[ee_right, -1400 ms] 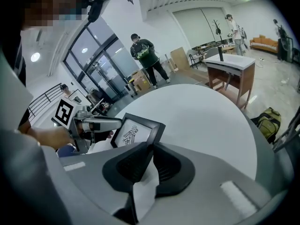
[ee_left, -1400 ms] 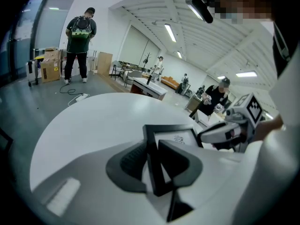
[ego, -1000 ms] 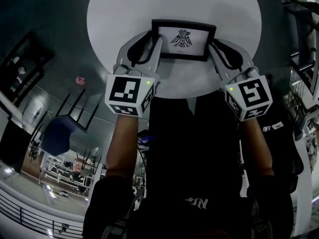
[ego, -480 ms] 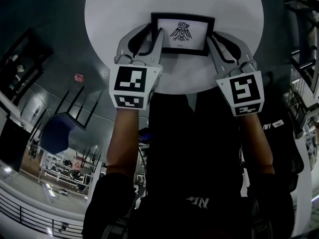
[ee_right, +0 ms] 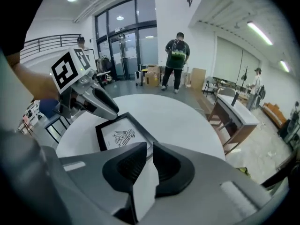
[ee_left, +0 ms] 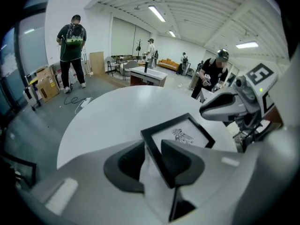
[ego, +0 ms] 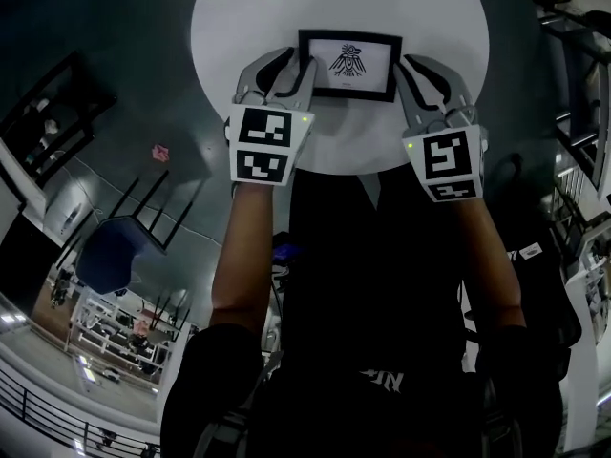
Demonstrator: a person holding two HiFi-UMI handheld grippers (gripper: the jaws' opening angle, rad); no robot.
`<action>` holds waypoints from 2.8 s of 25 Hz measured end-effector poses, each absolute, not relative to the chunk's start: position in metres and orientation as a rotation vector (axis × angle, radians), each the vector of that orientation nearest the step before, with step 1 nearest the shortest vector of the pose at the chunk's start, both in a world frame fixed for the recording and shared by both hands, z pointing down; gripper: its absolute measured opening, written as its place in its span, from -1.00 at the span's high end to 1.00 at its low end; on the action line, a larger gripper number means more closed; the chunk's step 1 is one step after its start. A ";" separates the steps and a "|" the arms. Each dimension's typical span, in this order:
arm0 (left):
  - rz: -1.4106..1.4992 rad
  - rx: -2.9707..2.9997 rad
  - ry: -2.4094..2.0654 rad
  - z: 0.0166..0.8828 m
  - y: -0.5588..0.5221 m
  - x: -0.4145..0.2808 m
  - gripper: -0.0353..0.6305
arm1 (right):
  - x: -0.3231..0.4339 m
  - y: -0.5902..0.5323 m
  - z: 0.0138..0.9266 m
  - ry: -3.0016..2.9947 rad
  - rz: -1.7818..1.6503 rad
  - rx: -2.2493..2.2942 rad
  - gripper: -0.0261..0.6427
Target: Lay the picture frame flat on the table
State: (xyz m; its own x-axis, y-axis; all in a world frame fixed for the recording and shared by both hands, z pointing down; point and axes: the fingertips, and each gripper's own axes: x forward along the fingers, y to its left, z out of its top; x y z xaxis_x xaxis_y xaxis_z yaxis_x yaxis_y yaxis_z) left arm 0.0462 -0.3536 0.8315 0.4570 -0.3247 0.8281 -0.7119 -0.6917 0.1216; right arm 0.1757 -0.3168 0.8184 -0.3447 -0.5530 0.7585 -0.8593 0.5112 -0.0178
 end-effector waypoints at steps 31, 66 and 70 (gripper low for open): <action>-0.073 2.862 -0.873 0.274 -0.211 0.096 0.88 | 0.215 -0.215 0.230 -3.245 -0.064 0.997 0.93; -0.191 3.007 -0.586 0.295 -0.001 -0.056 0.88 | 0.061 0.034 0.245 -3.241 0.251 0.918 0.92; -0.105 2.995 -0.668 0.293 0.046 -0.074 0.88 | 0.038 0.083 0.247 -3.256 0.273 0.801 0.92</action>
